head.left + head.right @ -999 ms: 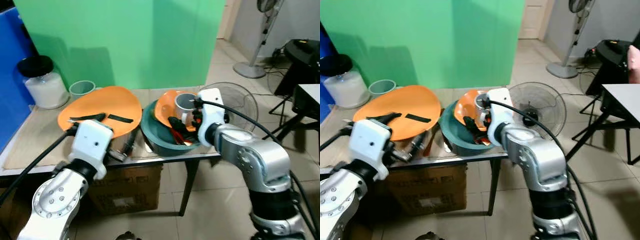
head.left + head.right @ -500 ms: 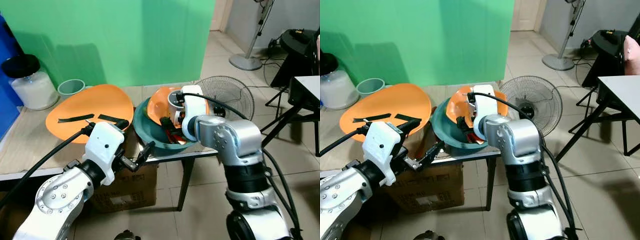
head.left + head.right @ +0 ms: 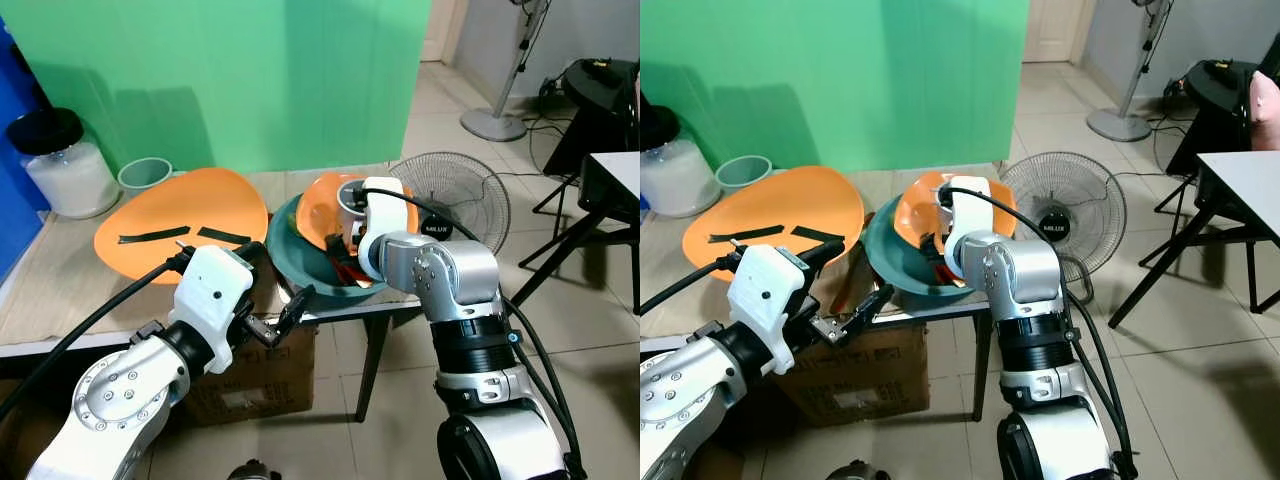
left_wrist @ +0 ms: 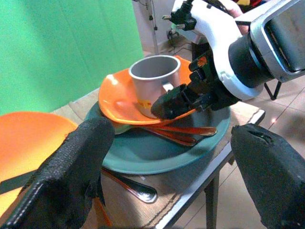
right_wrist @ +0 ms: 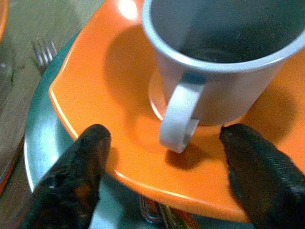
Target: Setting the table
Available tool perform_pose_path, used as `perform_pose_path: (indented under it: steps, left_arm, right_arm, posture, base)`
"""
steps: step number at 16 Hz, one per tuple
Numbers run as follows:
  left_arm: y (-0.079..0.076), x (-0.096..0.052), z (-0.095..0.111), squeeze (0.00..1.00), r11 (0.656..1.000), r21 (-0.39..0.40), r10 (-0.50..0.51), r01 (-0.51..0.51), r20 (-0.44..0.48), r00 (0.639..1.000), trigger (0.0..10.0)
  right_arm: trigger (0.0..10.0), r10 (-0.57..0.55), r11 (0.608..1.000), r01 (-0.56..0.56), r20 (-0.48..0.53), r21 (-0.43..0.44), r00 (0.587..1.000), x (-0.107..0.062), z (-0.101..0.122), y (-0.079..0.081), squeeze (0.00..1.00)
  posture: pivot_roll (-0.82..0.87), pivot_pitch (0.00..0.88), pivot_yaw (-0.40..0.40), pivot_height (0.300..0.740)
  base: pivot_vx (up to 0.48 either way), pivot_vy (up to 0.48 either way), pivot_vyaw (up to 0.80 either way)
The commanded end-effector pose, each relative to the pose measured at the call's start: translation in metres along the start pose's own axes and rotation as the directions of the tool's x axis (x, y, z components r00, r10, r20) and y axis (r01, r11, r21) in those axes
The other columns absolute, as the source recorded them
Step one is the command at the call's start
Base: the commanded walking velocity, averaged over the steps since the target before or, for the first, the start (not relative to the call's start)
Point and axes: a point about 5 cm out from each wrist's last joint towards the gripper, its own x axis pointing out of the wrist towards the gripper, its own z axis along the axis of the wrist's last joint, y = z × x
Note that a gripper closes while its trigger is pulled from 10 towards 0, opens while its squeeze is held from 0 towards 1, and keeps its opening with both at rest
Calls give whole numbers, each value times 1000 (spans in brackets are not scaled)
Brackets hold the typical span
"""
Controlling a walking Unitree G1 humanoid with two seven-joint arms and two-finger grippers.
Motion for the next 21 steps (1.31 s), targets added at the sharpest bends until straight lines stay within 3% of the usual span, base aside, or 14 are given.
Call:
perform_pose_path:
  steps: [1, 2, 3, 4, 5, 16, 19, 21]
  left_arm:
    - [0, -1, 4, 0, 1000, 8, -1, 1, 8, 1000, 10000]
    - [0, -1, 4, 0, 1000, 6, -1, 1, 9, 1000, 10000]
    - [0, -1, 4, 0, 1000, 6, -1, 1, 9, 1000, 10000]
    - [-1, -1, 4, 0, 1000, 4, -3, 3, 8, 1000, 10000]
    - [-1, -1, 3, 0, 1000, 3, -7, 7, 5, 1000, 10000]
    - [-4, -2, 2, 0, 1000, 4, -12, 13, -6, 1000, 10000]
    - [-4, -3, 2, 0, 1000, 9, -14, 15, -10, 1000, 10000]
    - [-5, -4, 3, 0, 1000, 11, -16, 16, -8, 1000, 10000]
  right_arm:
    - [2431, -15, 1000, 15, 24, 2, 1000, 0, 8, 1, 0]
    - [1647, -20, 1000, 19, 21, 9, 1000, 1, 9, 0, 0]
    - [1647, -20, 1000, 19, 21, 9, 1000, 1, 9, 0, 0]
    - [235, -32, 999, 32, 24, 23, 999, 5, 10, 0, 0]
    - [0, -42, 999, 41, 29, 35, 999, 10, 11, 2, 0]
    - [0, -33, 997, 30, 42, 68, 999, 26, 8, 9, 0]
    - [0, -8, 999, 4, 77, 49, 997, 24, 10, 12, 0]
    - [0, 28, 998, -33, 117, 46, 993, 12, 19, 10, 0]
  posture:
    - [30, 0, 28, 740]
    - [30, 0, 28, 740]
    - [30, 0, 28, 740]
    - [29, 0, 30, 740]
    - [29, 0, 30, 740]
    - [40, 0, 19, 740]
    - [43, 0, 18, 740]
    - [42, 0, 22, 740]
  base:
    - [0, 0, 0]
    - [0, 0, 0]
    - [0, 0, 0]
    - [0, 0, 0]
    - [0, 0, 0]
    - [0, 0, 0]
    - [0, 0, 0]
    - [0, 0, 0]
